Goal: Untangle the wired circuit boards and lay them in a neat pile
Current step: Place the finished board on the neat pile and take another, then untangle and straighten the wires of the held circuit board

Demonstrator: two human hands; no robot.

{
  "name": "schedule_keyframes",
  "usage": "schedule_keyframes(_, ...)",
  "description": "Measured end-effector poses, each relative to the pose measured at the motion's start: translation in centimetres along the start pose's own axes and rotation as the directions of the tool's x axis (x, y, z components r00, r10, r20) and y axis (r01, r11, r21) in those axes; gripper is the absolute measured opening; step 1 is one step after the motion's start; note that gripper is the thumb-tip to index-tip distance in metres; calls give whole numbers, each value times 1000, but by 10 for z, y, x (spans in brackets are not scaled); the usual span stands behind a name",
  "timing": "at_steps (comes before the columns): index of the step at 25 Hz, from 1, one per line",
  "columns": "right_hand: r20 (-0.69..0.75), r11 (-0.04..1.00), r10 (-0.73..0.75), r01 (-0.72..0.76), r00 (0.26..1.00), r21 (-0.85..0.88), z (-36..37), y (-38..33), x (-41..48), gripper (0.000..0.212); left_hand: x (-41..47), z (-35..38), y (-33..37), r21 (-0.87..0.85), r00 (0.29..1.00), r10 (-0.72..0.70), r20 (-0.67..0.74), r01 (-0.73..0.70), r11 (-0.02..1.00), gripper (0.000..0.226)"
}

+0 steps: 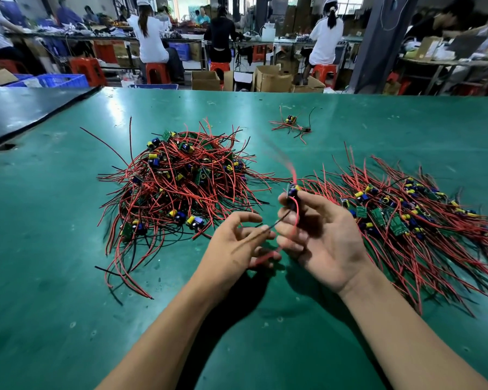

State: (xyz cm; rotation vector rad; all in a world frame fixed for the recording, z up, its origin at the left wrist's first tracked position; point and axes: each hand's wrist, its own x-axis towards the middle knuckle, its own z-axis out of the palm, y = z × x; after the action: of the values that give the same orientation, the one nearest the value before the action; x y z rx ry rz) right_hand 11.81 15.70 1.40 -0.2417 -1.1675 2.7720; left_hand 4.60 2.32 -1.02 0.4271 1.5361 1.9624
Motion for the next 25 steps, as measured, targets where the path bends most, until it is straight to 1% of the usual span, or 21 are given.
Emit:
schedule_keyframes(2,31,992,74,-71,997,-102,4,6,0,25,0,0,1,-12,1000,-11,-9,11,1000,17)
schedule_keyframes(5,-3,937,134,-127,991,-326,5,15,1,18,1,-1,4,-79,994,-97,45,101,992,51)
schedule_keyframes(6,-31,910,138,-139,990,-390,4,17,2,20,1,-2,5,-109,992,-111,55,116,987,55)
schedule_keyframes(8,-71,856,137,-154,988,-494,-1,20,3,27,1,-3,4,-125,996,-89,22,91,988,47)
schedule_keyframes(11,-60,814,117,-130,991,-566,-4,21,3,18,3,-4,3,-81,999,-21,-46,17,997,20)
schedule_keyframes(13,-55,773,133,-138,990,-620,-4,20,0,39,4,-6,3,-75,998,-15,-66,10,997,13)
schedule_keyframes(15,-68,702,177,-174,982,-690,-3,14,-3,51,5,-7,4,-75,996,-10,-87,3,997,14)
schedule_keyframes(17,-140,626,145,-200,980,-754,-6,8,-2,61,4,-8,4,-103,998,-5,-64,-1,995,14)
schedule_keyframes(18,-176,614,93,-195,980,-765,-8,7,-1,64,3,-8,4,-113,999,-5,-36,0,994,13)
schedule_keyframes(19,-199,638,46,-183,979,-748,-10,8,0,62,2,-7,4,-109,1000,-7,-6,6,994,12)
schedule_keyframes(20,-206,698,20,-161,978,-697,-12,9,2,56,1,-7,4,-90,1000,-11,28,14,996,10)
schedule_keyframes(22,-173,809,26,-123,985,-575,-11,10,3,41,-2,-5,4,-44,993,-32,113,37,998,12)
schedule_keyframes(23,-141,833,52,-121,989,-540,-10,10,3,34,-3,-4,3,-29,987,-49,155,54,998,13)
schedule_keyframes(25,-71,855,101,-123,992,-503,-9,10,2,30,-5,-1,2,-12,977,-81,198,85,996,13)
